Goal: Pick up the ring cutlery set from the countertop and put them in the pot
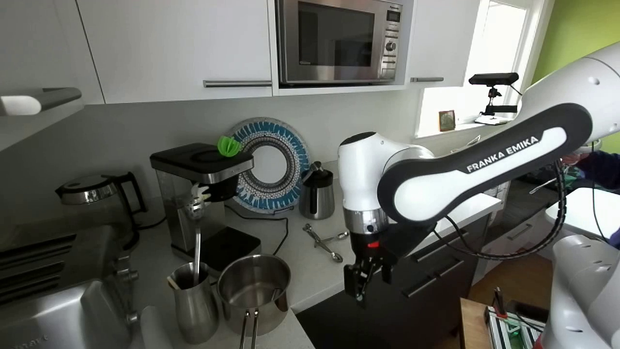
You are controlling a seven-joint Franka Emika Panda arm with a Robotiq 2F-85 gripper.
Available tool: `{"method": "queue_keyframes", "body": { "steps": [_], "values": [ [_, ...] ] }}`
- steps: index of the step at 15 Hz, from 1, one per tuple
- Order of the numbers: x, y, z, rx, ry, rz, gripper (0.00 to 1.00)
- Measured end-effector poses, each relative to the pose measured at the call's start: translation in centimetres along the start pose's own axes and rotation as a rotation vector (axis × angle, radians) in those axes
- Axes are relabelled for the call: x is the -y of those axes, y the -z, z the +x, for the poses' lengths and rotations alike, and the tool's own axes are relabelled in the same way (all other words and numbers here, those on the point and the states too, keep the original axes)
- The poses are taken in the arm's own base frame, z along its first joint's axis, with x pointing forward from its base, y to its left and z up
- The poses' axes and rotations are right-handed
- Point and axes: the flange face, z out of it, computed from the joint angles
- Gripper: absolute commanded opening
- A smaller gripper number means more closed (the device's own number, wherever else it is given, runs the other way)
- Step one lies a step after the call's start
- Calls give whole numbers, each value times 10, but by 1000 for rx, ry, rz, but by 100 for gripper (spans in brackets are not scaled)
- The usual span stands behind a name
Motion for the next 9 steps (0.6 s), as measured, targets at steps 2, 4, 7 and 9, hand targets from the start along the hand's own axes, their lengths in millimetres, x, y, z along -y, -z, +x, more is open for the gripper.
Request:
{"method": "queue_keyframes", "body": {
  "steps": [2,4,7,9],
  "values": [
    [-49,3,20,26,-73,89,100],
    [-76,2,29,43,-109,137,100],
    [-78,3,31,45,-132,148,100],
    [-88,14,44,20,-219,185,100]
  ]
}}
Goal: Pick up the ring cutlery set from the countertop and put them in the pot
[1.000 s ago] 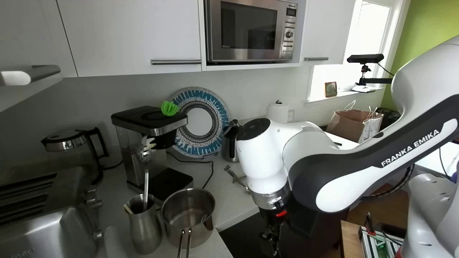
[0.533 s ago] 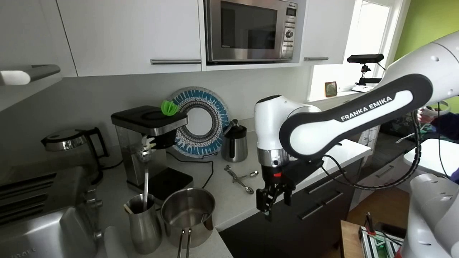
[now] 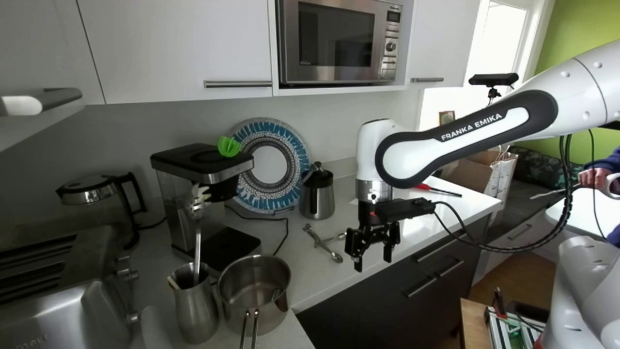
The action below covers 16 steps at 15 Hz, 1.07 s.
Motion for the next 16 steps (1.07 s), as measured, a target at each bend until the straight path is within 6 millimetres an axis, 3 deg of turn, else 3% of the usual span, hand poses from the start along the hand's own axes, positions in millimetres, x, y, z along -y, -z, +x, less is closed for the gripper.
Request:
{"method": "queue_keyframes", "body": {
  "steps": [4,8,11,16],
  "values": [
    [-31,42,50,-143,-175,94,100],
    [-39,70,93,-353,-306,127,100],
    [-24,66,127,-491,-383,66,100],
    [1,31,188,-542,-520,-128,100]
  ]
}}
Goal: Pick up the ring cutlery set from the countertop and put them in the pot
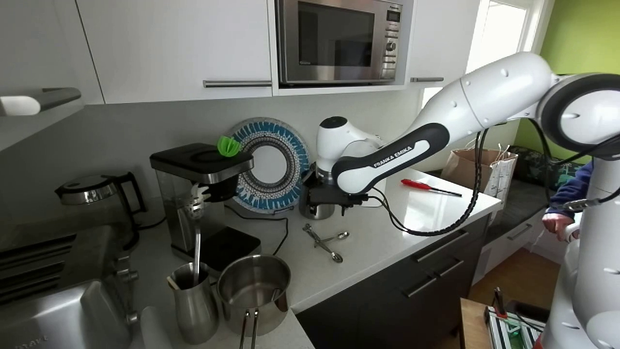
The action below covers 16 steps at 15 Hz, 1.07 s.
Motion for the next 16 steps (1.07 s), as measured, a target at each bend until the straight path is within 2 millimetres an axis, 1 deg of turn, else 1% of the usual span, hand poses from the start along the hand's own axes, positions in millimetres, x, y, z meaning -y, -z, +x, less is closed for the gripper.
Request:
{"method": "queue_keyframes", "body": {
  "steps": [3,5,7,9,14,16],
  "values": [
    [25,-27,-5,84,26,-90,100],
    [37,-37,-11,170,65,-117,100],
    [44,-43,-11,230,85,-142,100],
    [45,-48,-6,271,86,-159,99],
    [34,-67,11,384,112,-143,100],
    [33,-70,15,418,126,-114,100]
  ]
}}
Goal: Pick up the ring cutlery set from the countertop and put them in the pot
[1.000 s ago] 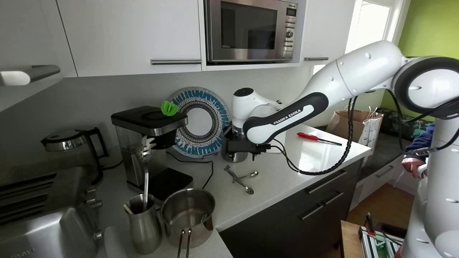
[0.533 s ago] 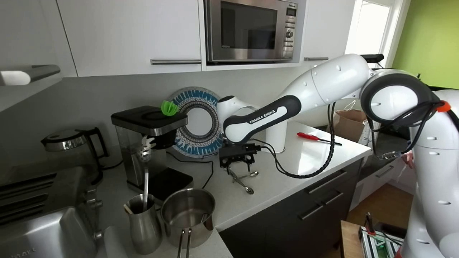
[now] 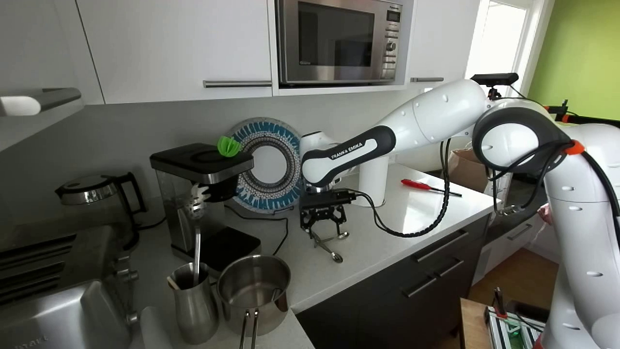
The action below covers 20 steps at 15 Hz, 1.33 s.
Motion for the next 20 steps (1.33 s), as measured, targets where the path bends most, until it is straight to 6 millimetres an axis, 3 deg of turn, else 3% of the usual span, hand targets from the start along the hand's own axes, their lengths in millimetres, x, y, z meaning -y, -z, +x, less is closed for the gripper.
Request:
{"method": "queue_keyframes", "body": {
  "steps": [2,6,7,8,10,12,15,17,19,20],
  "values": [
    [2,5,3,10,-1,25,98],
    [6,21,9,-2,-11,44,74],
    [7,23,11,-6,-17,45,76],
    [8,24,14,-9,-22,45,69],
    [11,22,19,-12,-30,41,71],
    [16,17,22,-13,-37,36,66],
    [24,8,25,-14,-45,28,48],
    [30,3,27,-14,-48,24,43],
    [35,-2,28,-13,-50,18,28],
    [36,-4,29,-12,-51,14,28]
  ]
}}
